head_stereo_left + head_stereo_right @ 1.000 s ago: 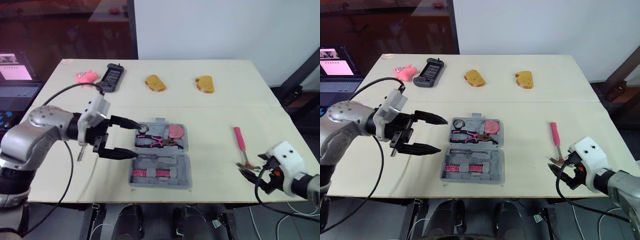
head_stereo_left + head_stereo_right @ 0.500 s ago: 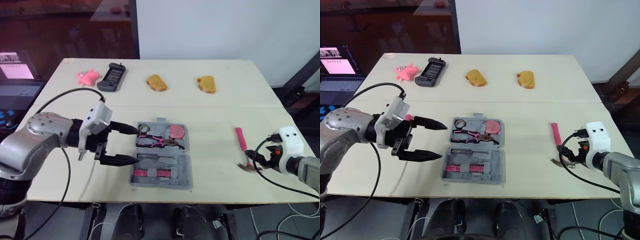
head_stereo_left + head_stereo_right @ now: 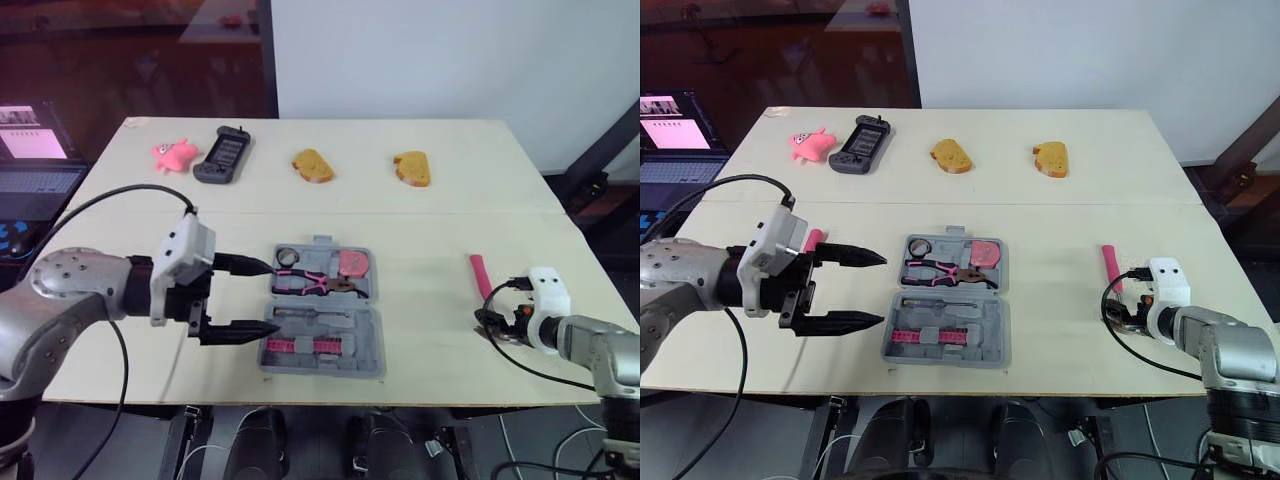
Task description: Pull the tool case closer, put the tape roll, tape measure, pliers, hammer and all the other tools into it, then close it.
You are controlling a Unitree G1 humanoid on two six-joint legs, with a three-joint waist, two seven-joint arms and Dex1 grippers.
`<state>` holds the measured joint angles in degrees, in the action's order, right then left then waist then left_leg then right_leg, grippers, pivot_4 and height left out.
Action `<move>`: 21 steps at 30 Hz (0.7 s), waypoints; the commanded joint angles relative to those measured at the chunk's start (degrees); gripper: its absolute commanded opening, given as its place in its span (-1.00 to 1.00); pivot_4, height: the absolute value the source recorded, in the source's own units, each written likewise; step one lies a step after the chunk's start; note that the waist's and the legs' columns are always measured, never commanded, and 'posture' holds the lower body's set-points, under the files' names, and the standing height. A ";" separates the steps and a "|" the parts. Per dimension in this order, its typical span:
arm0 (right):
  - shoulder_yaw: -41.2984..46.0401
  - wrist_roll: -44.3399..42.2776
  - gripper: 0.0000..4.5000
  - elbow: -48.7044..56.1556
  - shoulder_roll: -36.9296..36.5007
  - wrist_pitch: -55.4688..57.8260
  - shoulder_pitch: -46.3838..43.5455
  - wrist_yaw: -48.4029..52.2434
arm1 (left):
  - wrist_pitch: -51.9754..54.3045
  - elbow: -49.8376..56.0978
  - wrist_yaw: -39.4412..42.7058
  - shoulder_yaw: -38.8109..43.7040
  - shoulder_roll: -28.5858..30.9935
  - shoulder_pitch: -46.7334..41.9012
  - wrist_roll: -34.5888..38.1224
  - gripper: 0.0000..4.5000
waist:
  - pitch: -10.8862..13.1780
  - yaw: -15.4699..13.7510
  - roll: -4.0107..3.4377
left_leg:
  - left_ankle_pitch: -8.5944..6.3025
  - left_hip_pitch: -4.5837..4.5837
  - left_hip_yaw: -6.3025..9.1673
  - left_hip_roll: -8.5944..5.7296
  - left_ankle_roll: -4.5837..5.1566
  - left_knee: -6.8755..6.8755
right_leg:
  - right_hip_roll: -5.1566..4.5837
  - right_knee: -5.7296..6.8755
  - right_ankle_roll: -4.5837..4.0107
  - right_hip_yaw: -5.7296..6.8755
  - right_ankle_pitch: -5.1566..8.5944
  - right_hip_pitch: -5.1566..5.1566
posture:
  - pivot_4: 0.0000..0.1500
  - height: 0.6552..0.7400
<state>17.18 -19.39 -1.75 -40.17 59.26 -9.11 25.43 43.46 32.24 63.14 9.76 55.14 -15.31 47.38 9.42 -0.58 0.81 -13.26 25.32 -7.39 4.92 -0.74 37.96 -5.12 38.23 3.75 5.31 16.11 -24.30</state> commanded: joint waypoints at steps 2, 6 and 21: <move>0.16 0.30 0.17 0.00 0.33 -0.06 -0.09 -0.59 | -0.13 1.31 -0.50 1.74 1.15 0.15 1.08 1.00 | 0.00 -0.01 0.00 | 0.00 0.00 0.00 0.00 0.00 0.00 | 0.00 0.00 0.00 0.00 0.00 0.00 | 1.00 0.50; 0.22 0.06 -0.82 0.07 0.55 -0.08 0.15 -0.46 | -0.16 1.19 -0.36 1.57 1.69 0.28 1.17 1.00 | 0.00 -0.01 0.00 | 0.00 0.00 0.00 0.00 0.00 0.00 | 0.00 0.00 0.00 0.00 0.00 0.01 | 1.00 0.50; -6.57 -1.19 -0.98 11.40 -7.24 -2.22 -7.80 8.01 | -6.44 -2.93 3.00 2.16 2.38 6.67 -4.35 1.00 | 0.12 0.57 -0.32 | 0.00 0.00 -0.05 0.01 0.00 -0.01 | 0.00 0.02 0.00 -0.04 0.00 -0.06 | 1.00 0.50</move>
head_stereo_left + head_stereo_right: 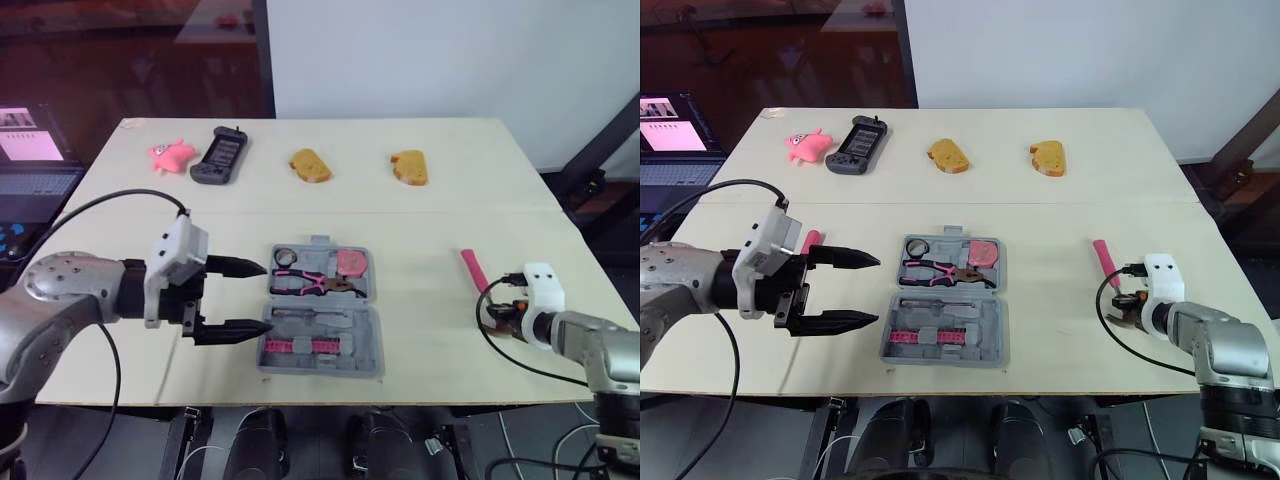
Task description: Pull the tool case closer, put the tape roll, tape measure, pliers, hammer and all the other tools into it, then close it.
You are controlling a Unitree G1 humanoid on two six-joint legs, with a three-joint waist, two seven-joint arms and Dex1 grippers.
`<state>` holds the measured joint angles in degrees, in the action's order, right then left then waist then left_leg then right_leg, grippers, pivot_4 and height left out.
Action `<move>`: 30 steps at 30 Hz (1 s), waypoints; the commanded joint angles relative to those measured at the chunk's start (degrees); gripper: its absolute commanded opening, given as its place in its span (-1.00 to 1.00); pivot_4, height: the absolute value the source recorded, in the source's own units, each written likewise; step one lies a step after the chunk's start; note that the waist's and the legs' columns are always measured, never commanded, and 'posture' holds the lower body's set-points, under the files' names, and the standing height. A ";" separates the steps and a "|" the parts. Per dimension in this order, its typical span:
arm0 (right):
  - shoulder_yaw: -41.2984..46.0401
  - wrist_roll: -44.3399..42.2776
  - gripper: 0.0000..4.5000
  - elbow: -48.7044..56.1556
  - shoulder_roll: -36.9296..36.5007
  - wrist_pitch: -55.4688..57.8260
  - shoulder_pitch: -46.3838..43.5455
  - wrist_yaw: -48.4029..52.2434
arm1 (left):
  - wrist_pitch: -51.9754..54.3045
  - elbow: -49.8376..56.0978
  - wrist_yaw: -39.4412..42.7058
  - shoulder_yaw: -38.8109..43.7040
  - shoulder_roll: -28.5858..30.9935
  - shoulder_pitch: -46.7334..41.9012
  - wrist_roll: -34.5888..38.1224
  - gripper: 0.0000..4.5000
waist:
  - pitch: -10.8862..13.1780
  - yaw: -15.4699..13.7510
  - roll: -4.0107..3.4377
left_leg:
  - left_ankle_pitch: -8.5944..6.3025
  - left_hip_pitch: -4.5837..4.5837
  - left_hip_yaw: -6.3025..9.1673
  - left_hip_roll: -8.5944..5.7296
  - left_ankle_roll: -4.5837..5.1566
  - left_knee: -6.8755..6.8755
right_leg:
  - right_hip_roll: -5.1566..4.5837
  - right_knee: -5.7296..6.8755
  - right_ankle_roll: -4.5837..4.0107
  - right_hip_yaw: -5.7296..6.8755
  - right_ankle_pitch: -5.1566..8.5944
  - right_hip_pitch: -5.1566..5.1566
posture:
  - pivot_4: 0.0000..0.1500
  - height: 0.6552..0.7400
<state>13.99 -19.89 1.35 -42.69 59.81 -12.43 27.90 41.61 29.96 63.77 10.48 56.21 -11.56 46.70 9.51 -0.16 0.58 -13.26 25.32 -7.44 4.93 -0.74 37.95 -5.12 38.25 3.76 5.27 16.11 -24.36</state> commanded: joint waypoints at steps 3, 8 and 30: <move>-9.77 -0.38 -0.98 14.46 -9.33 -4.93 -8.81 11.14 | -7.32 -1.94 3.95 2.61 1.85 6.81 -5.55 1.00 | 0.06 0.99 -0.16 | 0.00 0.00 -0.02 0.01 0.00 -0.07 | 0.02 0.04 -0.01 -0.06 0.01 -0.10 | 1.00 0.50; -21.32 -2.18 -0.98 19.92 -17.24 -0.71 -19.05 22.81 | -10.03 -3.26 3.72 5.28 0.71 11.54 -6.99 1.00 | 0.08 0.63 -0.10 | -0.02 0.02 0.00 0.05 0.00 -0.08 | 0.03 0.02 -0.03 -0.04 0.02 -0.11 | 1.00 0.50; -55.35 4.17 -0.98 25.69 -11.07 10.62 -47.63 43.42 | -19.01 5.76 -0.19 22.86 -9.79 41.56 -11.78 1.00 | 0.12 0.92 -0.11 | -0.17 0.07 -0.15 0.00 0.20 0.01 | -0.36 0.03 -0.11 -0.05 0.01 -0.30 | 1.00 0.50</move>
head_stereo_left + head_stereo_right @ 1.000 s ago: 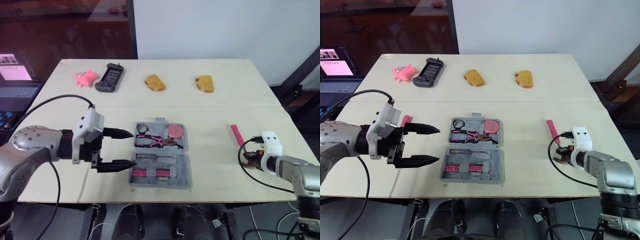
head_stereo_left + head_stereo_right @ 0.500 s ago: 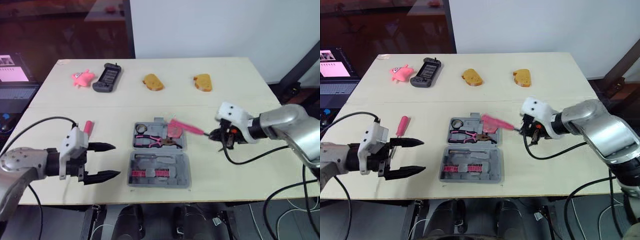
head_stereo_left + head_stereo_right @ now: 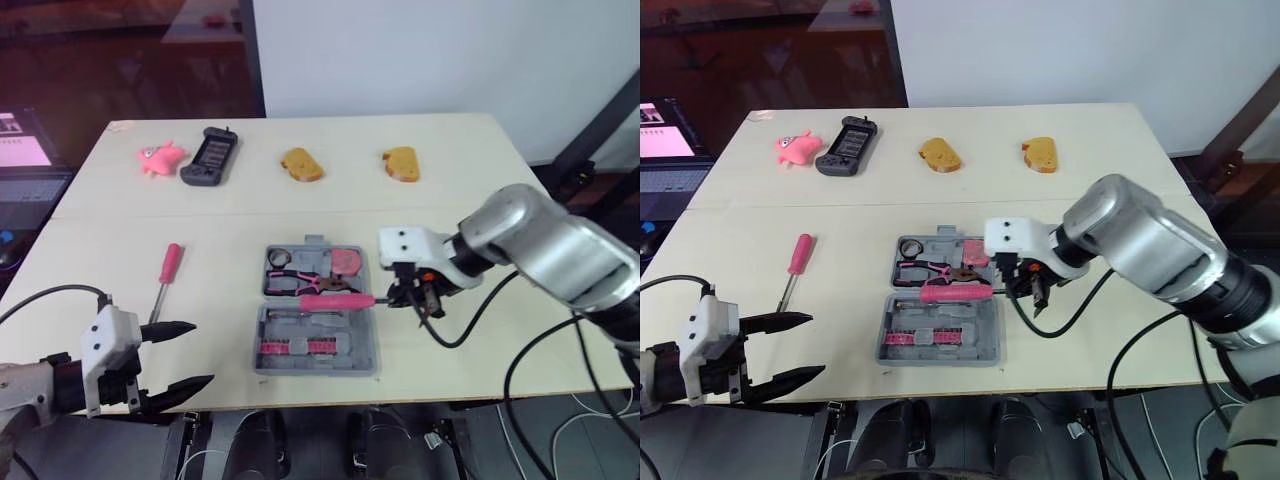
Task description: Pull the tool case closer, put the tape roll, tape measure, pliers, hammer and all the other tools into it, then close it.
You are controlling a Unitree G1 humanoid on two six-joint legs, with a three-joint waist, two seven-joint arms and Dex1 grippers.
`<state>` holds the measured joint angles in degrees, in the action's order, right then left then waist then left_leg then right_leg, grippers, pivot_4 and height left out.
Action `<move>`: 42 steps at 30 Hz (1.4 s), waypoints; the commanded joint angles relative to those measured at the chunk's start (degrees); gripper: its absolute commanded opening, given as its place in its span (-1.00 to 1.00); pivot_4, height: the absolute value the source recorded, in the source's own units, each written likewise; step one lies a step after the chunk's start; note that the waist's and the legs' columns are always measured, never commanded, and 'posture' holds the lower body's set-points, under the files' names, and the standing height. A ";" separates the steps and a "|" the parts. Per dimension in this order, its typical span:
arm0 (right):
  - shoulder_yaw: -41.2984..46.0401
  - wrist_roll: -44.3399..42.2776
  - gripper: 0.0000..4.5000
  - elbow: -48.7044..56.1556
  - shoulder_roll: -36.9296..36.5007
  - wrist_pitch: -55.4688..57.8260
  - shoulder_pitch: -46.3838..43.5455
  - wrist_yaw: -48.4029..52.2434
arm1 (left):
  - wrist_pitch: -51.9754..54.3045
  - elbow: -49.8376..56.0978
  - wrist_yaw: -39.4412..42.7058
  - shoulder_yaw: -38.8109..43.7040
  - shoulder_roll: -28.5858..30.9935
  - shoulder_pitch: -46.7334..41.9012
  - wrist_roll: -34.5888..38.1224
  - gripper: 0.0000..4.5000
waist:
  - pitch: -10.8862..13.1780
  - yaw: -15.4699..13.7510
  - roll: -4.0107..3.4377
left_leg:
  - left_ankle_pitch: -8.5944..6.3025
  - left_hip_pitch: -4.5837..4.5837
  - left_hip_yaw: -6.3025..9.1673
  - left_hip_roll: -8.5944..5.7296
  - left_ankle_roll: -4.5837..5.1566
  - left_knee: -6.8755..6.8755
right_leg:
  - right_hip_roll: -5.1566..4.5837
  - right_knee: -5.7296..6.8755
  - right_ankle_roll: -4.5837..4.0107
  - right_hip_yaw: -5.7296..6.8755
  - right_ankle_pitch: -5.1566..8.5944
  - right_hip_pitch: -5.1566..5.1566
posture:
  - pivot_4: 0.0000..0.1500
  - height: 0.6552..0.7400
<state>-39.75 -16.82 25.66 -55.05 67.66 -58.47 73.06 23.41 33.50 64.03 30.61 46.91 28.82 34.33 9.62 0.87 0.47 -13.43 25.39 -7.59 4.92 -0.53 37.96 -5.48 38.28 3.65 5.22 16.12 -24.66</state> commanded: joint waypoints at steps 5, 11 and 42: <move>-8.07 3.55 -0.98 0.80 2.91 4.35 -2.36 -4.29 | -1.34 2.81 -0.35 4.66 -1.63 4.09 0.58 1.00 | -0.01 -0.09 0.01 | -0.04 0.00 -0.01 -0.07 0.07 0.08 | -0.10 -0.02 -0.14 0.01 0.07 -0.01 | 1.00 0.50; -10.15 3.54 -0.98 -2.35 8.82 9.10 -3.99 -8.56 | -1.84 2.27 -0.51 6.03 -2.73 4.85 0.89 1.00 | -0.01 0.32 0.01 | -0.04 0.01 -0.01 -0.03 0.06 0.05 | -0.01 0.03 0.01 0.01 -0.01 0.00 | 1.00 0.50; -16.02 3.79 -0.98 -14.65 24.68 8.08 -4.08 -19.47 | -1.36 2.86 -0.92 8.58 -2.19 7.10 0.46 1.00 | -0.02 0.29 0.03 | -0.05 0.02 -0.06 -0.04 0.06 0.03 | -0.03 0.02 0.02 0.02 -0.01 -0.01 | 1.00 0.50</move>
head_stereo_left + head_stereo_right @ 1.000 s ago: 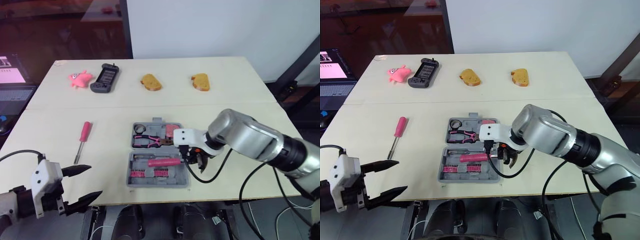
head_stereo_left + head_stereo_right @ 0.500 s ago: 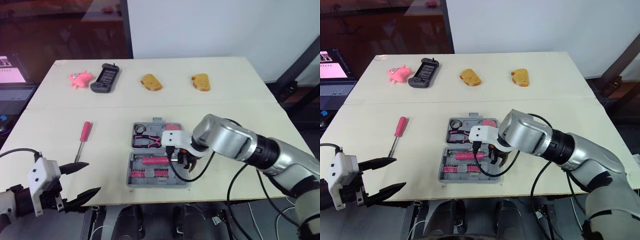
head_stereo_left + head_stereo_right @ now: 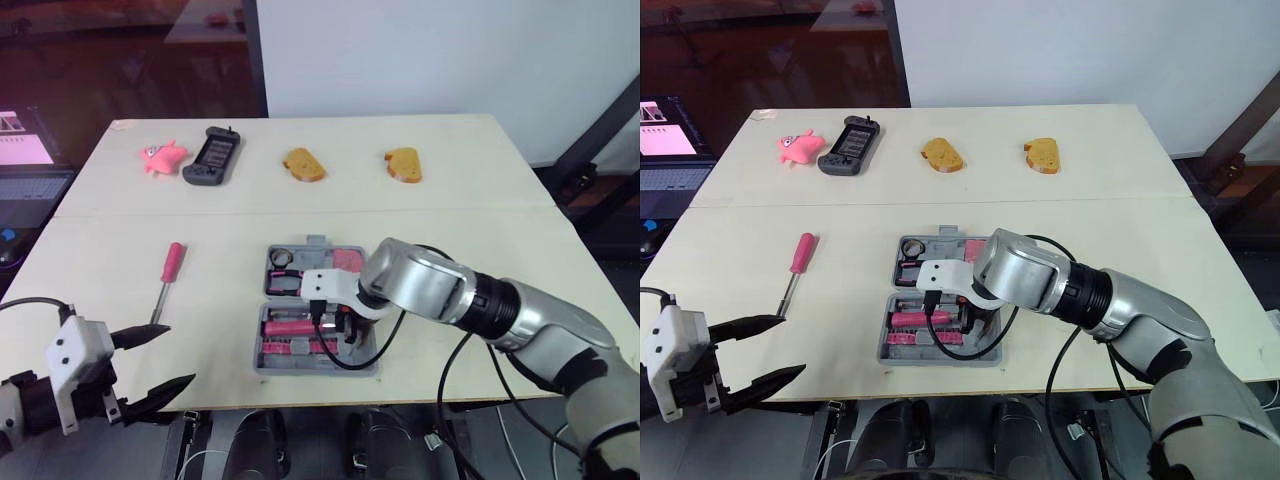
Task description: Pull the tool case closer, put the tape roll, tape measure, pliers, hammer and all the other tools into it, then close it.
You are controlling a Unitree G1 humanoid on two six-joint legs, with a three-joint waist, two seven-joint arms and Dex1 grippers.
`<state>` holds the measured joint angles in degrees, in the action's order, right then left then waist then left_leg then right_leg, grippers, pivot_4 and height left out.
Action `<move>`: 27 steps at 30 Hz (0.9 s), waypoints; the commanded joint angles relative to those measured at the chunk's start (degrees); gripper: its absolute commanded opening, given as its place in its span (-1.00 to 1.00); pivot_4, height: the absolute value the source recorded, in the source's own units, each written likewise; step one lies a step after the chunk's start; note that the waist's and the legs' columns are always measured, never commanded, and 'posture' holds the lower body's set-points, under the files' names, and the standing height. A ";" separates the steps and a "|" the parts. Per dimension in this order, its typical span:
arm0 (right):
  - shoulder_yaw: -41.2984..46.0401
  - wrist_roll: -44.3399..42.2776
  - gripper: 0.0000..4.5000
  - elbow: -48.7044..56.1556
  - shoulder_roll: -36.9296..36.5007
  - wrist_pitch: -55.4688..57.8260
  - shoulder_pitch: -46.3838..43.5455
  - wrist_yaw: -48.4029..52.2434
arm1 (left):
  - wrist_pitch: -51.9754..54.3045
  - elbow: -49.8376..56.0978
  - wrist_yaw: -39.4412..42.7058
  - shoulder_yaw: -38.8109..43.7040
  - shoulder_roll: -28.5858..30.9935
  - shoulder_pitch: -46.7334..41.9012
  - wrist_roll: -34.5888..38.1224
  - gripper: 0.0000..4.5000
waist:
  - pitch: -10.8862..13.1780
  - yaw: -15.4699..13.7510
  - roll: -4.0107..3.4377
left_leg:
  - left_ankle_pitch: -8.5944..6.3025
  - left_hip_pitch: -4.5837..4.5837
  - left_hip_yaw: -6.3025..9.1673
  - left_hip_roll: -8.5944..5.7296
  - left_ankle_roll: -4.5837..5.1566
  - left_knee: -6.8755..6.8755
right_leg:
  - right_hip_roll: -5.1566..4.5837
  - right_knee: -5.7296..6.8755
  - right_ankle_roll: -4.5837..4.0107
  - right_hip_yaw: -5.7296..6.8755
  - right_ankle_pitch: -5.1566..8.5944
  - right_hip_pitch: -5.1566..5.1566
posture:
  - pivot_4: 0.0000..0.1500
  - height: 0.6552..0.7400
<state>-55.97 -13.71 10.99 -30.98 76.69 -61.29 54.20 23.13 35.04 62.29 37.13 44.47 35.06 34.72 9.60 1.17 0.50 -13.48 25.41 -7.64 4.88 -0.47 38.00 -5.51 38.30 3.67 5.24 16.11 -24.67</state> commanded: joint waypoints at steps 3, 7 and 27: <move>0.16 0.86 -0.98 -0.78 1.27 -1.43 -1.32 -0.99 | -1.28 0.97 1.19 2.54 0.35 1.25 0.00 1.00 | 0.00 -0.03 0.00 | 0.00 0.00 0.00 0.00 0.00 0.00 | 0.00 0.00 -0.01 0.00 0.01 -0.01 | 1.00 0.50; 0.04 1.16 -0.98 -1.89 2.43 -2.00 -1.17 -1.65 | -1.18 0.93 1.34 2.45 0.29 1.17 -0.20 1.00 | 0.00 0.04 0.01 | 0.00 0.00 0.01 0.01 0.00 0.00 | 0.01 0.00 -0.01 0.00 0.01 -0.01 | 1.00 0.50; 6.89 -1.95 0.47 2.06 0.38 0.25 -1.86 -0.16 | -2.22 -1.36 2.62 1.13 1.29 -0.14 -1.20 1.00 | 0.00 -0.12 0.01 | 0.00 0.02 -0.01 0.02 -0.01 -0.03 | -0.01 -0.01 -0.02 0.00 0.01 -0.24 | 1.00 0.50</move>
<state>-52.83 -14.01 10.16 -29.92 76.18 -61.26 52.88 21.94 33.62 64.58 37.45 45.13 35.10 33.78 9.60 1.04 0.51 -13.48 25.44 -7.66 4.90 -0.48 37.97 -5.52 38.27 3.65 5.24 16.12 -24.92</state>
